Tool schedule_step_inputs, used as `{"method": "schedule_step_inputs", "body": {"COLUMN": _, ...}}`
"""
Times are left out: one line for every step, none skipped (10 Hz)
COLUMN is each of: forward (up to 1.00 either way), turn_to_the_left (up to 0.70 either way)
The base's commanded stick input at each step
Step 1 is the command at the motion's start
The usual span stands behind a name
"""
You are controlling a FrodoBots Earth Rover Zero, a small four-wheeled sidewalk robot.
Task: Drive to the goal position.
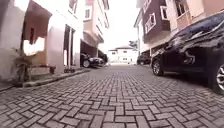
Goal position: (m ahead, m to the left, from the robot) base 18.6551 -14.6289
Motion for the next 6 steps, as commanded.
{"method": "schedule_step_inputs", "body": {"forward": 0.69, "turn_to_the_left": 0.03}}
{"method": "schedule_step_inputs", "body": {"forward": 0.69, "turn_to_the_left": 0.03}}
{"method": "schedule_step_inputs", "body": {"forward": 0.69, "turn_to_the_left": 0.03}}
{"method": "schedule_step_inputs", "body": {"forward": 0.69, "turn_to_the_left": 0.03}}
{"method": "schedule_step_inputs", "body": {"forward": 0.69, "turn_to_the_left": -0.16}}
{"method": "schedule_step_inputs", "body": {"forward": 0.69, "turn_to_the_left": -0.28}}
